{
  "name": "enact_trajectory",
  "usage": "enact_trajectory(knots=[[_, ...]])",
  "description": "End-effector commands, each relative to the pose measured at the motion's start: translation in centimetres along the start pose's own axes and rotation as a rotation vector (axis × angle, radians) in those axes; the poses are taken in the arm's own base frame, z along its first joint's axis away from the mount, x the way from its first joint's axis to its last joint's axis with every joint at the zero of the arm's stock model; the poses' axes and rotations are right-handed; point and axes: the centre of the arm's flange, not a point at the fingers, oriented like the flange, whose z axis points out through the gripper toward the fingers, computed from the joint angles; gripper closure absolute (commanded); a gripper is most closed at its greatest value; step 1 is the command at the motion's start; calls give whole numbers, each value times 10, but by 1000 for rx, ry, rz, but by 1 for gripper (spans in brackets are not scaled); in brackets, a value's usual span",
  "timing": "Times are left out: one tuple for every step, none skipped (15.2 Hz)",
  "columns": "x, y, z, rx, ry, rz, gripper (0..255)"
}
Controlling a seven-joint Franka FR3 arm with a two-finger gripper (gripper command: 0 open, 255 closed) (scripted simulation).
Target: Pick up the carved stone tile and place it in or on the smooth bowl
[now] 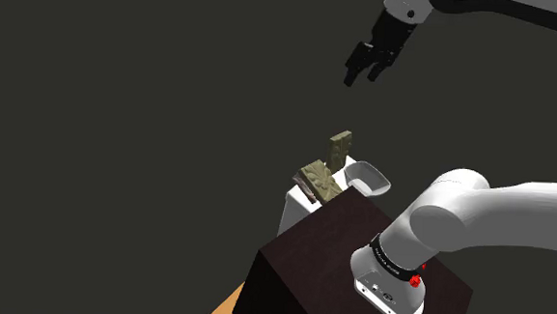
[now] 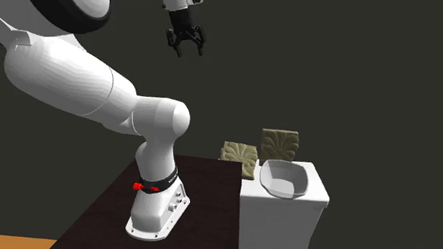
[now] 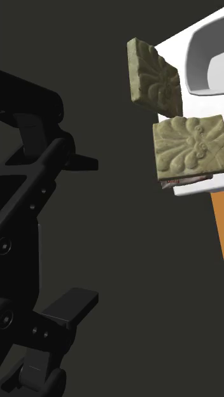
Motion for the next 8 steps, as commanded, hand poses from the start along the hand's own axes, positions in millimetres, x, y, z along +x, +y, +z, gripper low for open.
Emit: enact_trajectory(knots=[[0, 0, 0, 0, 0, 0, 0], [-3, -11, 11, -29, 0, 3, 0], [-6, -21, 23, -58, 1, 5, 0], [-8, -31, 35, -87, 1, 8, 0], [-11, -40, 47, -116, 2, 11, 0], [-14, -50, 60, -145, 2, 13, 0], [-17, -59, 73, -174, 3, 16, 0], [-19, -67, 86, -204, 3, 19, 0]])
